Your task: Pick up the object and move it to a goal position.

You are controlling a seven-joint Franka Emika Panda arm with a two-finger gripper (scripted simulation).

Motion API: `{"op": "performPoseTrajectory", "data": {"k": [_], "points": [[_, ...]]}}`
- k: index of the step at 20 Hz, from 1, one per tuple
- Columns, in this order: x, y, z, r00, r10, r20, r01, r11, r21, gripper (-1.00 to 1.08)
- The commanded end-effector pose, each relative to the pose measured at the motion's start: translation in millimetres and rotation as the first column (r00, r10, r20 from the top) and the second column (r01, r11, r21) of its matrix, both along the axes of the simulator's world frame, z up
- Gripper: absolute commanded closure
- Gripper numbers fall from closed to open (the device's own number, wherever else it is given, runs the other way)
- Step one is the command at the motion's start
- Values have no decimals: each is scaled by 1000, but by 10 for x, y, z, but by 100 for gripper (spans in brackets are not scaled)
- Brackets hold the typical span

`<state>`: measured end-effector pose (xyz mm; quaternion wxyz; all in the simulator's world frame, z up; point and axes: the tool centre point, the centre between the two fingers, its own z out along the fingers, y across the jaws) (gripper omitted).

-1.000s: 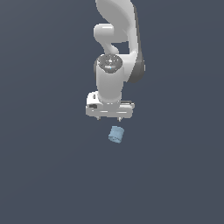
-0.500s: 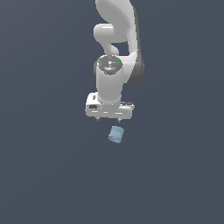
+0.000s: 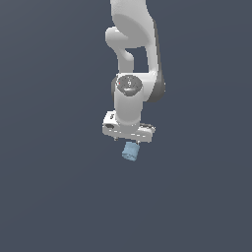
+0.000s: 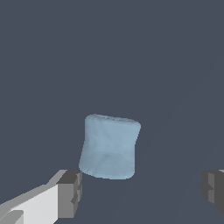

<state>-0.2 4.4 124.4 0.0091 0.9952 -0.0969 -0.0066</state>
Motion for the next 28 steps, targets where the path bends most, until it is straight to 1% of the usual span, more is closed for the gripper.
{"op": "performPoseTrajectory", "data": {"k": [1,5,10,18,25,28], "points": [[25,66,-106,999,-44,5,44,999,5,-92],[52,142,-232,995,-97,11,97,995,12,-92],[68,193,-319,991,-133,14,133,991,16,-92],[65,200,-389,991,-135,14,134,991,16,-92],[55,203,-728,990,-138,15,137,990,17,-92],[60,200,-813,990,-139,15,139,990,17,-92]]}}
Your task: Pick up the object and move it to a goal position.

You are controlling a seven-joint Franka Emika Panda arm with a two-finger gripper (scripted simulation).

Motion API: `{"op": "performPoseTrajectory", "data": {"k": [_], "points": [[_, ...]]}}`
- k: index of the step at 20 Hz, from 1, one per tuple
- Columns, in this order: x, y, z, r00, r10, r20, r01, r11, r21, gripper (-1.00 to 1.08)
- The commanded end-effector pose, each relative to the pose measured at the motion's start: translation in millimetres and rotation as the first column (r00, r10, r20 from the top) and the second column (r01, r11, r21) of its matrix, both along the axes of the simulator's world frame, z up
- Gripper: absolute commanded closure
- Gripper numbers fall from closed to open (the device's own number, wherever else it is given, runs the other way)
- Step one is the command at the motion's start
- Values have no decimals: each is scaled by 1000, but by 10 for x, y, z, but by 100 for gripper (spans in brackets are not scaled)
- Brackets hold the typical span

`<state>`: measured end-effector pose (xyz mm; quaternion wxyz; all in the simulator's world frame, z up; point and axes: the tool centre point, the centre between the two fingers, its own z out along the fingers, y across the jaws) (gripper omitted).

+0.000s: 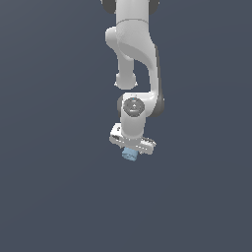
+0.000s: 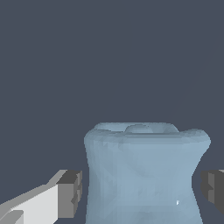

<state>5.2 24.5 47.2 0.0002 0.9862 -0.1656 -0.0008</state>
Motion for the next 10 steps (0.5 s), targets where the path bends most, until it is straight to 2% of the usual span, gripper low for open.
{"op": "performPoseTrajectory", "data": {"k": [1,3,4,10], "points": [[10,1,-55,1000,-1,2,1,1000,0,-92],[15,1,-63,1000,-1,2,1,1000,0,-92],[15,1,-63,1000,-1,2,1,1000,0,108],[15,1,-63,1000,-1,2,1,1000,0,108]]}}
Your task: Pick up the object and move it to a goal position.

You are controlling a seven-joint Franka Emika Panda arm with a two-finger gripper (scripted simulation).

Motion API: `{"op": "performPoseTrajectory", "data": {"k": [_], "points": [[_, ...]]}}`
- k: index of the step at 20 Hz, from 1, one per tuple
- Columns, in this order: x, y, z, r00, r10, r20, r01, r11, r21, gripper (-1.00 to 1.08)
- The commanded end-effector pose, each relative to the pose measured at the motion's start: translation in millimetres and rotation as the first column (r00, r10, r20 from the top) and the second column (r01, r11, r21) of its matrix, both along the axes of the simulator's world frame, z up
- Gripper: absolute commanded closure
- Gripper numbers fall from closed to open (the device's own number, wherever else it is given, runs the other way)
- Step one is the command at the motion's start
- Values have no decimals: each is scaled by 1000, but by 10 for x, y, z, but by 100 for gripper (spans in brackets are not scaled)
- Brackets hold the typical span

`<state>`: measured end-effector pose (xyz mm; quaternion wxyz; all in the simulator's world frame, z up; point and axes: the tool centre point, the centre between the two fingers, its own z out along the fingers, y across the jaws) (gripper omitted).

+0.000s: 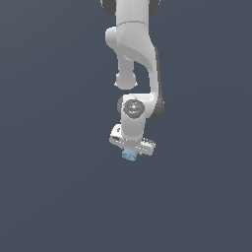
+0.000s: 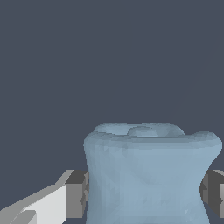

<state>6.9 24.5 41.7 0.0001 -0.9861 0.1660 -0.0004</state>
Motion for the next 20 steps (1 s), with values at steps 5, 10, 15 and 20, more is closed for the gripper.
{"op": "performPoseTrajectory", "data": {"k": [5,10,15,20], "points": [[2,2,5,1000,0,1,0,1000,0,108],[147,105,206,999,11,50,-12,1000,6,108],[439,345,700,986,36,164,-40,999,17,108],[746,692,1476,943,69,325,-82,996,28,108]]}}
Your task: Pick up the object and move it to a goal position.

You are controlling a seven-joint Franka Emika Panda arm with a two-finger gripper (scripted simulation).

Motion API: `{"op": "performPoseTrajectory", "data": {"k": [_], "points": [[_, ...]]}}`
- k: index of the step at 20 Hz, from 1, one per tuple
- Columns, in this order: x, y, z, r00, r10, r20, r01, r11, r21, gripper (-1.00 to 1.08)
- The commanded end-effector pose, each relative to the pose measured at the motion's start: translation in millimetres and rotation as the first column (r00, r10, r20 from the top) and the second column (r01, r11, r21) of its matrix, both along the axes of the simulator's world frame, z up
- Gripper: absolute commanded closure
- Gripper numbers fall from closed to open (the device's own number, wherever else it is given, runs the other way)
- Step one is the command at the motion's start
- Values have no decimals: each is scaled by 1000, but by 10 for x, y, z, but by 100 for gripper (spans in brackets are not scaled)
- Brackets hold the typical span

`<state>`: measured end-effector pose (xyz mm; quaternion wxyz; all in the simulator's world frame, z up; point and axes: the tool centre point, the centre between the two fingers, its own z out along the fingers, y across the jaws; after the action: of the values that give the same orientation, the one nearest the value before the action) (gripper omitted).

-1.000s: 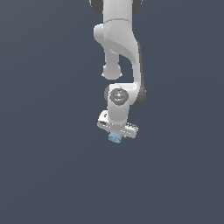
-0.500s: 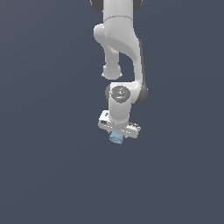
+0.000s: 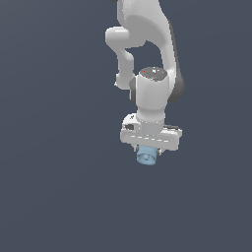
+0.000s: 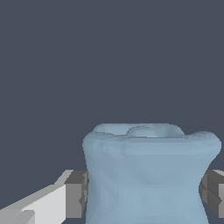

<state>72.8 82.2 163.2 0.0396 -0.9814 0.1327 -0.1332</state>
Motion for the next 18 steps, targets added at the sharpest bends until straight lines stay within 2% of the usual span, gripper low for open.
{"op": "performPoseTrajectory", "data": {"k": [1,4,9,13,18], "points": [[137,194,447,995,21,92,-22,1000,11,108],[243,443,1055,976,47,214,-53,998,21,108],[243,801,1990,917,82,390,-101,994,30,108],[156,993,2516,869,98,485,-129,991,30,108],[38,1141,2932,823,110,558,-150,988,27,108]]}}
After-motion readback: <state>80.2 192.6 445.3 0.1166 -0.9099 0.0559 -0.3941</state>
